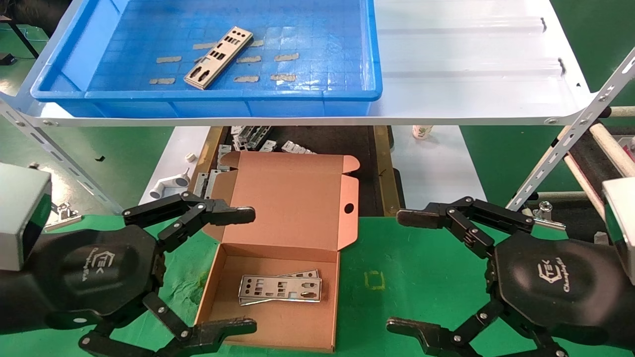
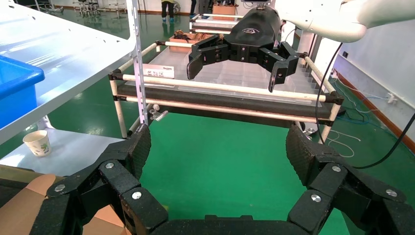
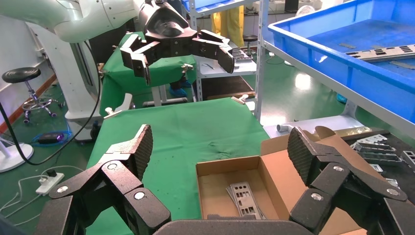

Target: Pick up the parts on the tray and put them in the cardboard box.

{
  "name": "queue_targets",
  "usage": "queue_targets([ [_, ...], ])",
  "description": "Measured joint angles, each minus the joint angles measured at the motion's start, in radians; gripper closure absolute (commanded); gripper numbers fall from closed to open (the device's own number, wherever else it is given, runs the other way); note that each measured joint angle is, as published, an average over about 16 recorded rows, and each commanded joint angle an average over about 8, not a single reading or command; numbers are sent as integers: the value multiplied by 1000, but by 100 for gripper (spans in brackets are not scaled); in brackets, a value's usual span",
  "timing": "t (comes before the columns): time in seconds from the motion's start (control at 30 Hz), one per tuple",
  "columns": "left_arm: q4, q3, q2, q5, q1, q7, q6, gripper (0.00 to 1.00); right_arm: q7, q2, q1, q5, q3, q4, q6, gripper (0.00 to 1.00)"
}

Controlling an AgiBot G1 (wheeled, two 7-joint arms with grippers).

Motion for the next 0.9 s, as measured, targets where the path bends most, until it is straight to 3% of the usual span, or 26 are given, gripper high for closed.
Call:
queue_targets([
  [0.9,2,2,1,1,-1,1,0,0,0,0,0,0,0,0,0,0],
])
